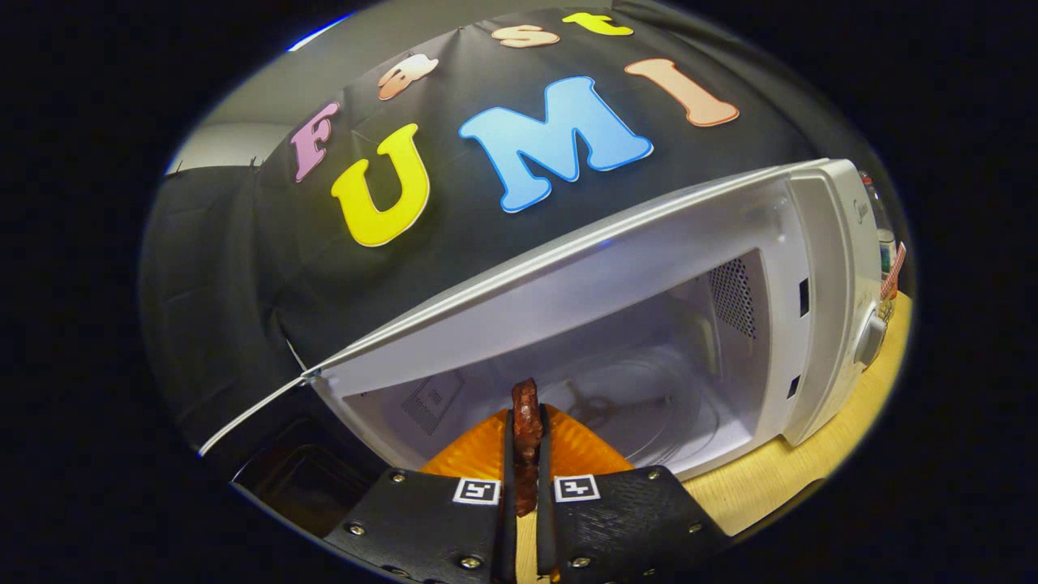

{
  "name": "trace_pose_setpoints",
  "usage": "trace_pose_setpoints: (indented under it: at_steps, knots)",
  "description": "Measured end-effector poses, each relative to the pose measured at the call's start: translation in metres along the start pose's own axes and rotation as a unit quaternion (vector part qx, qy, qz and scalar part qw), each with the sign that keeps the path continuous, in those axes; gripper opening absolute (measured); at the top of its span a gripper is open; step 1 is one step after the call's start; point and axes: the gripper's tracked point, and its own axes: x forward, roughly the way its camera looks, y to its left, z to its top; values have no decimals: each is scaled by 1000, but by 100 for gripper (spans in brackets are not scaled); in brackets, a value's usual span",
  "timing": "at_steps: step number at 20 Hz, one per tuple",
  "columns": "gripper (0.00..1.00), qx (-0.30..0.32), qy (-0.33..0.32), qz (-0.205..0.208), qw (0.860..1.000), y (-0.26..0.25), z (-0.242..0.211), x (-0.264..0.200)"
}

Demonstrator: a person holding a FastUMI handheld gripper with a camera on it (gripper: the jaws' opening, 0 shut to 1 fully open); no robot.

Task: Open the microwave, put the food inside, and close the microwave door.

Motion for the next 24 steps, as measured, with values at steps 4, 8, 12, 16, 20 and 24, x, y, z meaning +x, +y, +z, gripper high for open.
trace_pose_setpoints:
  at_steps: [4, 8, 12, 16, 20, 24]
  knots:
    - [10, 22, -13, -16, 1000, -3, -4, 25]
    - [10, 21, -24, -29, 999, -6, -3, 44]
    - [10, -3, -36, -33, 999, -5, -5, 59]
    - [22, -9, -37, -57, 998, -24, -11, 68]
    - [38, -19, -30, -83, 996, -48, -15, 75]
    - [57, -51, -15, -131, 990, -73, -29, 72]
